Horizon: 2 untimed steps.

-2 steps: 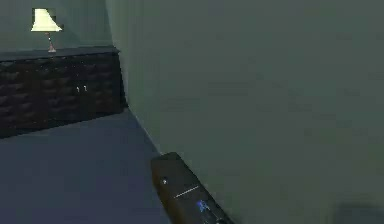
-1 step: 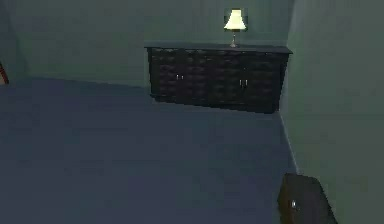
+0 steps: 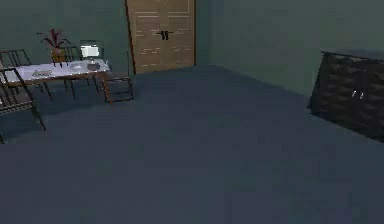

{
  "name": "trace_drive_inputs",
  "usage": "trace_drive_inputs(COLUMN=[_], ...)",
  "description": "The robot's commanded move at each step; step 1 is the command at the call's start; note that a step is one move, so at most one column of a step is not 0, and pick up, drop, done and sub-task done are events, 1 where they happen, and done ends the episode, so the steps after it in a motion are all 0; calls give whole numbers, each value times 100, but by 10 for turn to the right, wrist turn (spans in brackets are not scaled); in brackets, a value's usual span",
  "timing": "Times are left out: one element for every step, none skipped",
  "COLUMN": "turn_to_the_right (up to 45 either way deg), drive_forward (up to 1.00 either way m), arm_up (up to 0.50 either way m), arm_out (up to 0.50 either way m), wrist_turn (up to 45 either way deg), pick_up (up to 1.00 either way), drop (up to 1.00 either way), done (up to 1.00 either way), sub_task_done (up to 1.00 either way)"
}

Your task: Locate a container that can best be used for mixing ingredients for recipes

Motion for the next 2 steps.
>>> trace_drive_inputs(turn_to_the_right=[-300, 0], drive_forward=[0, 15], arm_up=[0, 0], arm_out=[0, 0], wrist_turn=[0, 0], pick_up=[0, 0], drop=[0, 0], done=[0, 0], sub_task_done=[0, 0])
